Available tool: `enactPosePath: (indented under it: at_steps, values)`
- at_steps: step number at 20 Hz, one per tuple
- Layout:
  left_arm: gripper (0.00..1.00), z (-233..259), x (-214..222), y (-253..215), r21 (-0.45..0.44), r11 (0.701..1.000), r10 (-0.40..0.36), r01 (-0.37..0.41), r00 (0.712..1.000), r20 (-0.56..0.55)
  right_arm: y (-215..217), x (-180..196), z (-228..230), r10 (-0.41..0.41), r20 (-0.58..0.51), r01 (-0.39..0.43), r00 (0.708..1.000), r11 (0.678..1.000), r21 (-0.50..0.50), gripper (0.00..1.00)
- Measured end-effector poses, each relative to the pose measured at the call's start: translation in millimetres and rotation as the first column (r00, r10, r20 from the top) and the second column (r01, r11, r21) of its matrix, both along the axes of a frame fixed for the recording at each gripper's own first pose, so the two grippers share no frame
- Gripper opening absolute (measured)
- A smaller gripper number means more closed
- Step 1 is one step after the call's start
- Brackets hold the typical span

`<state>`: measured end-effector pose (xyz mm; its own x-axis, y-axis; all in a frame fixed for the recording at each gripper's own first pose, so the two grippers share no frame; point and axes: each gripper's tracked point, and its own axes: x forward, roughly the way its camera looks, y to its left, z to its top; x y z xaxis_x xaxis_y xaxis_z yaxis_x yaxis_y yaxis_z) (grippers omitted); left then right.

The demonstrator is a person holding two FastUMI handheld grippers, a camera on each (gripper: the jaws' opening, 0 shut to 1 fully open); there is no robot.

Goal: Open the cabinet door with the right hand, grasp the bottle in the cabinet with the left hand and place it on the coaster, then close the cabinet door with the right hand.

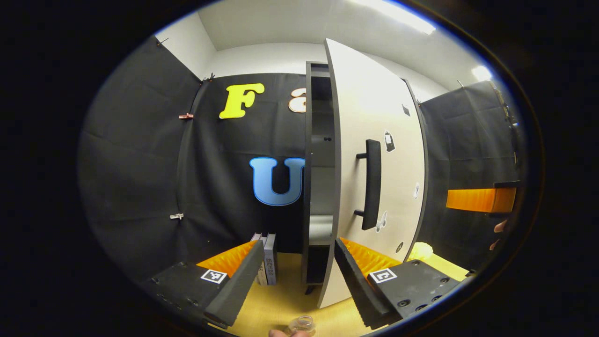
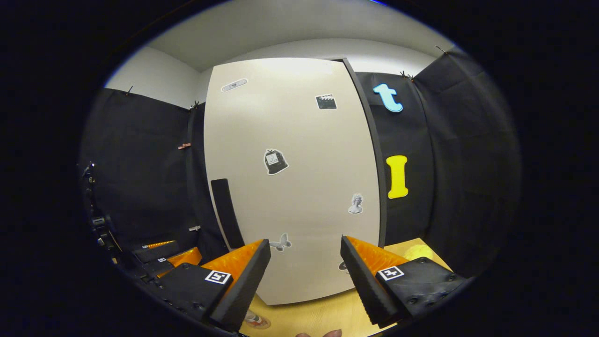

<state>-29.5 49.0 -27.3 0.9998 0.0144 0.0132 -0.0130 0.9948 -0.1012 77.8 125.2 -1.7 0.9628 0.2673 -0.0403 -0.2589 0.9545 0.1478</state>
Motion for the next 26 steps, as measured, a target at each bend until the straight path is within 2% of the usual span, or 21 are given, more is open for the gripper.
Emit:
enactPosePath:
  at_steps: [7, 9, 10, 14, 20, 21, 22, 26]
  values:
    - [0.95, 18, -2, -27, 0.013, 1.0, 0.003, -0.004, 0.999, 0.046, -67, 1, 14, -0.096, 0.058, 0.098, 0.994, 0.995, -0.032, 0.98]
    - [0.92, 22, -3, -36, 0.012, 1.0, 0.005, -0.006, 0.999, 0.053, -91, 1, 12, -0.124, 0.052, 0.126, 0.991, 0.991, -0.038, 0.98]
    - [0.95, 22, -3, -40, 0.013, 1.0, 0.007, -0.007, 0.999, 0.046, -101, 3, 10, -0.137, 0.046, 0.138, 0.99, 0.99, -0.037, 0.97]
    - [0.94, 30, -1, -59, 0.017, 1.0, 0.012, -0.013, 0.999, 0.048, -134, 6, 3, -0.164, 0.021, 0.165, 0.986, 0.986, -0.039, 0.98]
    - [0.95, 27, 9, -82, 0.023, 1.0, 0.018, -0.018, 0.999, 0.029, -148, 7, -1, -0.151, 0.014, 0.152, 0.988, 0.986, -0.066, 0.98]
    - [0.97, 28, 11, -84, 0.024, 1.0, 0.019, -0.019, 0.999, 0.027, -148, 7, -1, -0.147, 0.015, 0.147, 0.989, 0.987, -0.067, 0.98]
    - [0.95, 29, 13, -87, 0.029, 0.999, 0.019, -0.02, 0.999, 0.029, -149, 6, -1, -0.141, 0.016, 0.142, 0.99, 0.988, -0.066, 0.98]
    - [0.95, 30, 19, -99, 0.038, 0.999, 0.012, -0.013, 1.0, 0.028, -154, 10, 1, -0.136, 0.023, 0.137, 0.991, 0.989, -0.063, 0.98]
